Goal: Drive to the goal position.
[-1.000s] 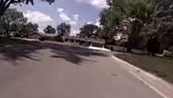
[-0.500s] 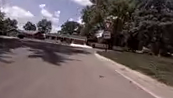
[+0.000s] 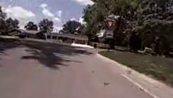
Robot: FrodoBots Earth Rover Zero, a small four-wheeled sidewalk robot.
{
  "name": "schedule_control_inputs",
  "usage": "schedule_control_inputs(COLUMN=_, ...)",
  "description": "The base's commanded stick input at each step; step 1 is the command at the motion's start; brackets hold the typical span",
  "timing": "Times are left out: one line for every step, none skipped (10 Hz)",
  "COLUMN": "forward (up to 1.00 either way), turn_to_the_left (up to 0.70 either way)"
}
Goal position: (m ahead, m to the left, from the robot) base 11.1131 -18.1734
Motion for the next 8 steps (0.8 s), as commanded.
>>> schedule_control_inputs(forward=0.7, turn_to_the_left=0.0)
schedule_control_inputs(forward=0.7, turn_to_the_left=0.0)
schedule_control_inputs(forward=0.7, turn_to_the_left=0.0)
schedule_control_inputs(forward=0.7, turn_to_the_left=0.0)
schedule_control_inputs(forward=0.7, turn_to_the_left=0.0)
schedule_control_inputs(forward=0.7, turn_to_the_left=0.0)
schedule_control_inputs(forward=0.7, turn_to_the_left=0.0)
schedule_control_inputs(forward=0.7, turn_to_the_left=0.0)
